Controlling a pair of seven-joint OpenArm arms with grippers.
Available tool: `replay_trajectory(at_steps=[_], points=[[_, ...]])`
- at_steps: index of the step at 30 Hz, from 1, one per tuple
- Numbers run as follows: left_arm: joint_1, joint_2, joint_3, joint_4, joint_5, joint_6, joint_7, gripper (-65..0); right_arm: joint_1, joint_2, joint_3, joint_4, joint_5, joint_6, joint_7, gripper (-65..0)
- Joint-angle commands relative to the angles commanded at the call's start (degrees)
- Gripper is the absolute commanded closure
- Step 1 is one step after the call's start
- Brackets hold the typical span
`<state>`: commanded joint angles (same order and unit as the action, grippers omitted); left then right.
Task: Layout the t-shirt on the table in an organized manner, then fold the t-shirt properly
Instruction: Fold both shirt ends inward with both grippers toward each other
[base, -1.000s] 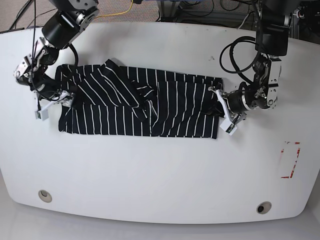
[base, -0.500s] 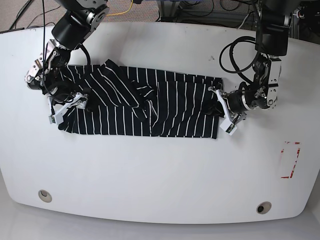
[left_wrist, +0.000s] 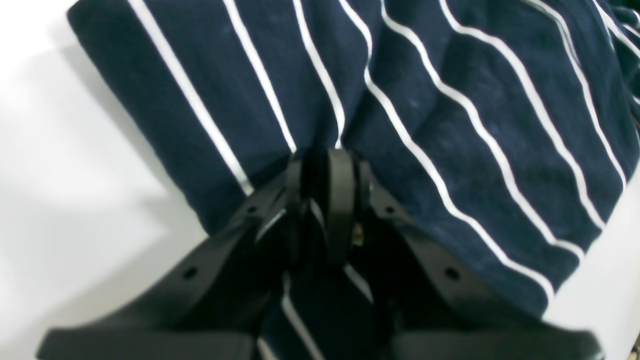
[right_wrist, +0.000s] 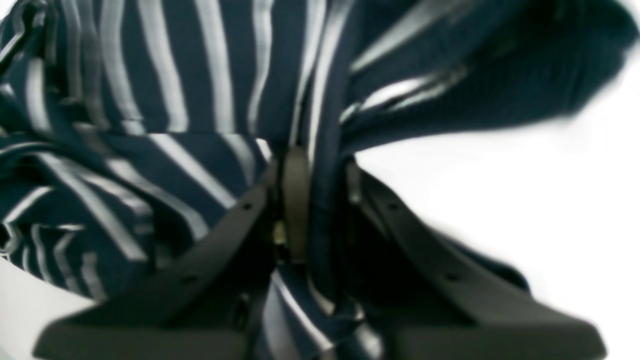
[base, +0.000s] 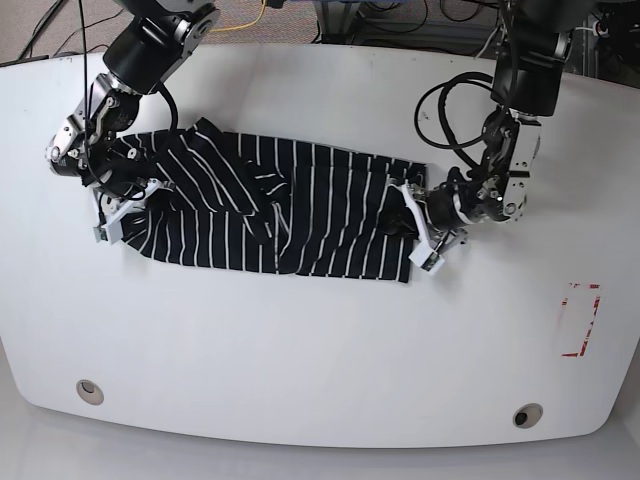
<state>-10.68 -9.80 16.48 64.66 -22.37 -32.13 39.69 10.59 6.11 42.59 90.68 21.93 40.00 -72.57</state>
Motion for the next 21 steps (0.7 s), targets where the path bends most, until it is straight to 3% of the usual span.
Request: replay_trajectory(at_steps=[6,10,13,21], points=[[0.0,3.78,1.14,0.0,3.52,1.76,0.09,-5.4,0.0,-1.67,0.0,12.31,0.0,0.0,-7.12,0.0],[0.09,5.63,3.08,0.0,5.63,1.76,0.09,-5.4,0.26,-2.11,-1.49,17.49,0.09,0.0,-7.43,0.0],[0.09,6.95,3.96,0.0,6.51,1.93,0.09,-5.4,0.0,-2.37,-6.15,20.84,0.09,0.0,-7.43,0.0],[0.09,9.85,5.8,-0.26,8.26,2.02,0.09,-5.4,-1.23,-5.98,-13.71,22.42,0.09,0.0,-7.43,0.0]])
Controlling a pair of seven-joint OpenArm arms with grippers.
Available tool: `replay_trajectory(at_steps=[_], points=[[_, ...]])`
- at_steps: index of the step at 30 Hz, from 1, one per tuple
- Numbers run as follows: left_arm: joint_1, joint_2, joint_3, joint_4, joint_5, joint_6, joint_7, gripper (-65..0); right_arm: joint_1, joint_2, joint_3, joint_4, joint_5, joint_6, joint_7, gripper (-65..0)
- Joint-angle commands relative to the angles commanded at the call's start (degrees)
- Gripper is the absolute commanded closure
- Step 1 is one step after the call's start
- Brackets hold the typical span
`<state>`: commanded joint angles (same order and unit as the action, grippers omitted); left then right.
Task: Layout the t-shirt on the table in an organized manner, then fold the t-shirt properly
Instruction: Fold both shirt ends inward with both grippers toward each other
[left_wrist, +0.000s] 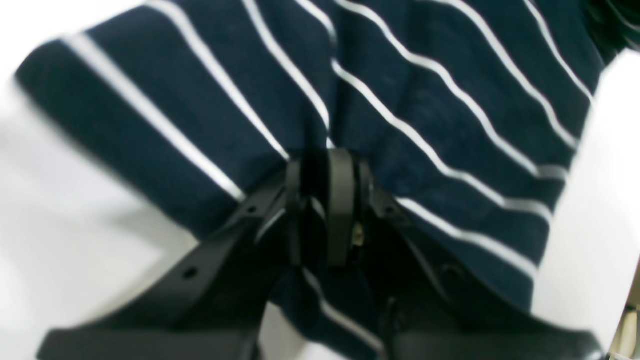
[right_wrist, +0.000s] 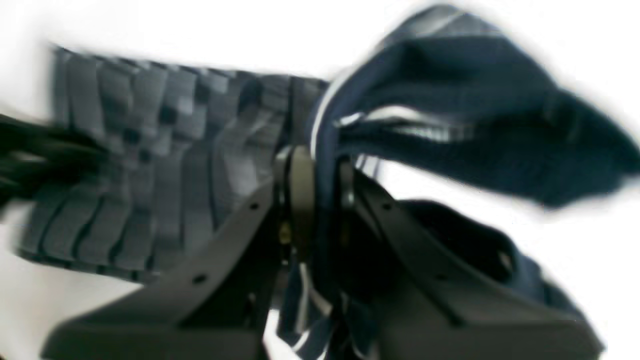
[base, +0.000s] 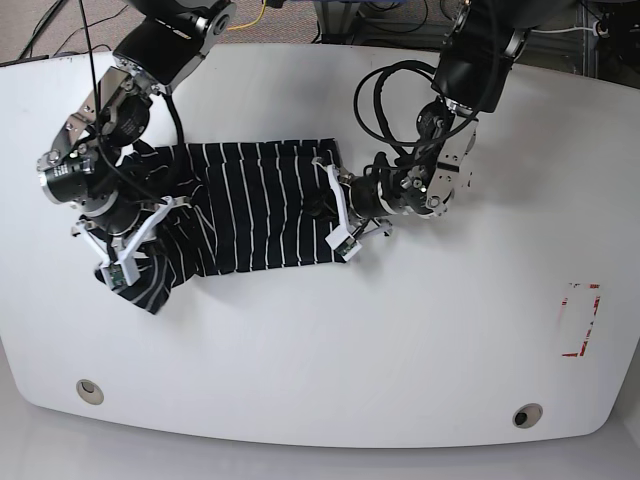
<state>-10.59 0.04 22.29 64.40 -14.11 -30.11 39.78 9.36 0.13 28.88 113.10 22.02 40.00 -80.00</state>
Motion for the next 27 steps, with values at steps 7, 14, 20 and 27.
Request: replay_trajectory(at_steps=[7,14,20,27], points=[[0.0,2.73,0.0,-0.18,2.9,0.0,0.0,-5.4,-0.26,-4.04,-4.31,0.0,-0.09,0.0,0.0,0.0],[0.0,3.16,0.0,-0.18,2.9,0.0,0.0,-5.4,-0.53,-6.59,-8.26,0.0,-0.09,0.0,0.0,0.0],[0.0,3.16,0.0,-0.18,2.9,0.0,0.0,-5.4,-1.58,-6.86,-11.87,-0.18,-0.53,0.0,0.0,0.0],[0.0,3.16,0.0,-0.18,2.9,0.0,-0.09,-5.4,-2.46,-7.12,-12.4,-0.35,-0.53,0.0,0.0,-0.3]])
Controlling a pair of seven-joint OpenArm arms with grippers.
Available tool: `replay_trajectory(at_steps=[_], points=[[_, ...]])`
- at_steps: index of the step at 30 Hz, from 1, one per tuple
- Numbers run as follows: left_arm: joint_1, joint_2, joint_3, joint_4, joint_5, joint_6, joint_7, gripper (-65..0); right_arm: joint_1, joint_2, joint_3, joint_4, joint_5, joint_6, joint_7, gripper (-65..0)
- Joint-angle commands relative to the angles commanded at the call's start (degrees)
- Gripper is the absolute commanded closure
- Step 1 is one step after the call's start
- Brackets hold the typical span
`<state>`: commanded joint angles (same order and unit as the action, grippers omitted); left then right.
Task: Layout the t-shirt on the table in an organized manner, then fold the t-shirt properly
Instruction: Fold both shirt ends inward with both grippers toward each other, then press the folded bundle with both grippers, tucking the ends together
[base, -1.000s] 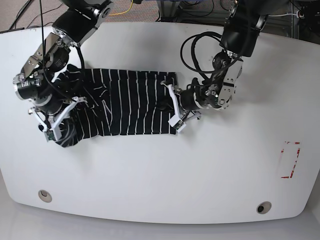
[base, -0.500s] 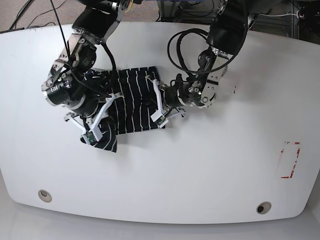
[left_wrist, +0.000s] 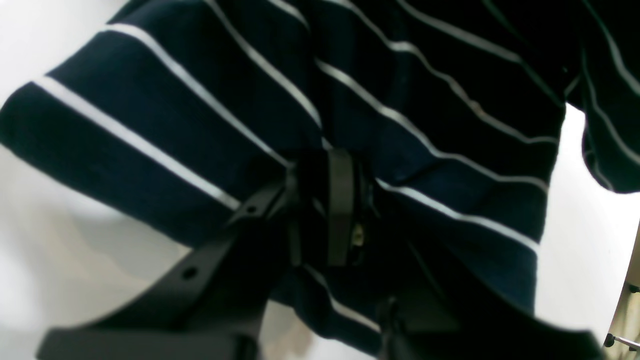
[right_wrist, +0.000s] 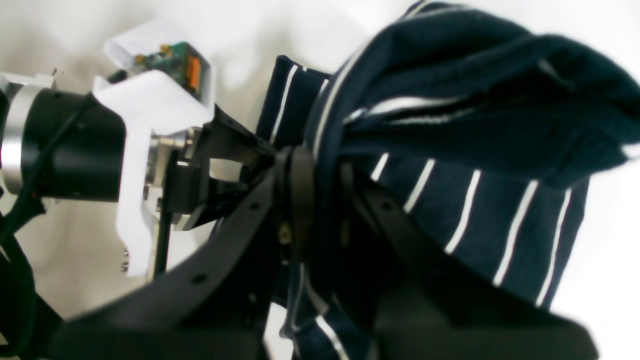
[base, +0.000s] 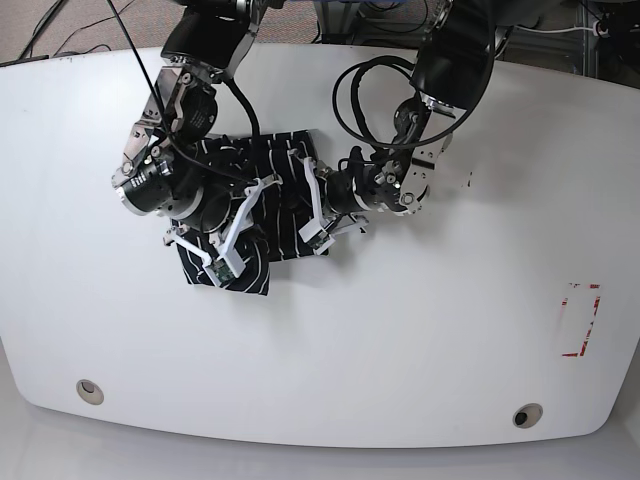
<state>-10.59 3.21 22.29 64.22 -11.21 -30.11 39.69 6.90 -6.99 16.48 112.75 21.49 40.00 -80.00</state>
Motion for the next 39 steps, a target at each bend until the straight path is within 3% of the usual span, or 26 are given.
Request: replay_trajectory(at_steps=[4,7,13,20,26,33,39], points=[[0.0,0.0,0.0,0.26,0.0,0.0,0.0,-5.4,-0.26,0.0,0.0,0.0,0.0,0.0,0.0,-0.8],[0.0,0.0,0.0,0.26,0.0,0.0,0.0,-5.4,-0.35,0.0,0.0,0.0,0.18,0.0,0.0,-4.8],[0.0,0.0,0.0,0.26,-0.09,0.0,-0.09,-5.4,-1.05,0.0,-0.09,0.0,0.44,0.0,0.0,-30.8],[0.0,0.0,0.0,0.26,-0.09,0.0,-0.18,-5.4,-1.58,0.0,-1.85,0.26,0.53,0.0,0.0,-54.5],[-0.09,0.0,-0.09,0.44,-0.26,0.0,-0.18,-5.4,-1.67,0.7,-0.7,2.64,0.53,0.0,0.0,-56.1],[-0.26,0.0,-0.18,3.25,-0.35,-0.09,0.0,-5.4,-1.23,5.27,0.53,2.9,0.44,0.0,0.0,-56.1],[-0.18,-0.09,-0.7,5.63,-0.35,-0.09,0.09,-5.6,-1.49,7.12,1.85,2.9,0.44,0.0,0.0,-56.1]])
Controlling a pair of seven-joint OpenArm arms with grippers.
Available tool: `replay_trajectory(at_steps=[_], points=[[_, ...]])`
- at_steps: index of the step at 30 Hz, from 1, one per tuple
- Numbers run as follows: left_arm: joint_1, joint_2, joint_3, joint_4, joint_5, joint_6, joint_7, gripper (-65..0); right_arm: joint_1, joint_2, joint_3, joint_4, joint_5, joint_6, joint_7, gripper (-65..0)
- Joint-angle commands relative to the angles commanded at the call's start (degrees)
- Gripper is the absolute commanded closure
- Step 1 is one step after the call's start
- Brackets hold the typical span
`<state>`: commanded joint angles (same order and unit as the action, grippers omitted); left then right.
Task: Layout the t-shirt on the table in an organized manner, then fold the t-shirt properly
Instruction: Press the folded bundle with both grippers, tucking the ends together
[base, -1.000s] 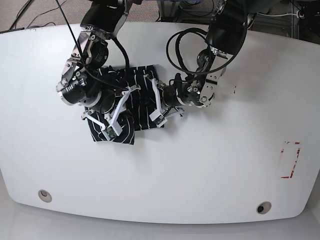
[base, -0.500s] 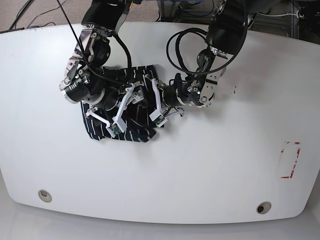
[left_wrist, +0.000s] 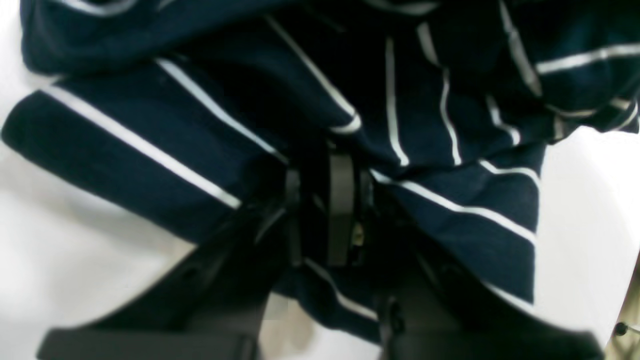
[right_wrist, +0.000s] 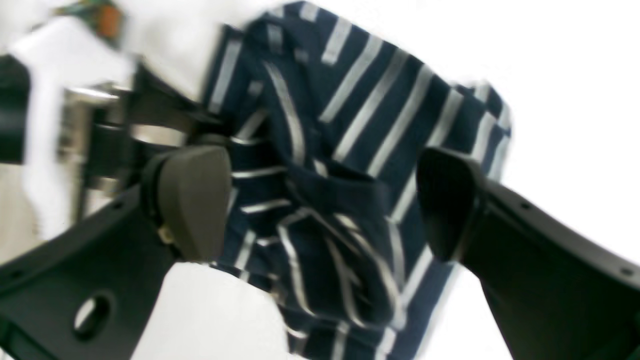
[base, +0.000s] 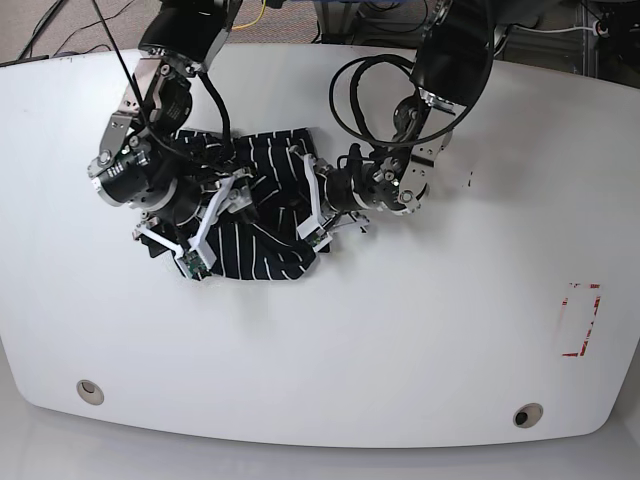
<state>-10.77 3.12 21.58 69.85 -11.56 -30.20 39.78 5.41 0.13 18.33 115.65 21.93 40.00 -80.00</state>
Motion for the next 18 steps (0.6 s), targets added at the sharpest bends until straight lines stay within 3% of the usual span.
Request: replay_trajectory(at_steps=[9,12,17,18], points=[[-0.18,0.0,-2.99,0.0,0.09,-0.26,0.0,-5.7,-2.9,0.18,0.44,-0.35,0.0,0.0,0.04,-56.1],[-0.18,0.0,-2.99,0.0,0.09,-0.26,0.0,-5.7,-4.66,0.0,0.35,-0.97,0.0,0.0,1.8,-53.4],[-0.18,0.0,-2.99,0.0,0.09,-0.26,0.0,-5.7,-6.15,0.0,0.26,-4.22,0.09,0.0,5.23,-40.7],[-0.18,0.0,-2.99,0.0,0.09,-0.26,0.0,-5.7,-6.15,0.0,0.18,-5.01,0.09,0.0,5.76,-35.2]])
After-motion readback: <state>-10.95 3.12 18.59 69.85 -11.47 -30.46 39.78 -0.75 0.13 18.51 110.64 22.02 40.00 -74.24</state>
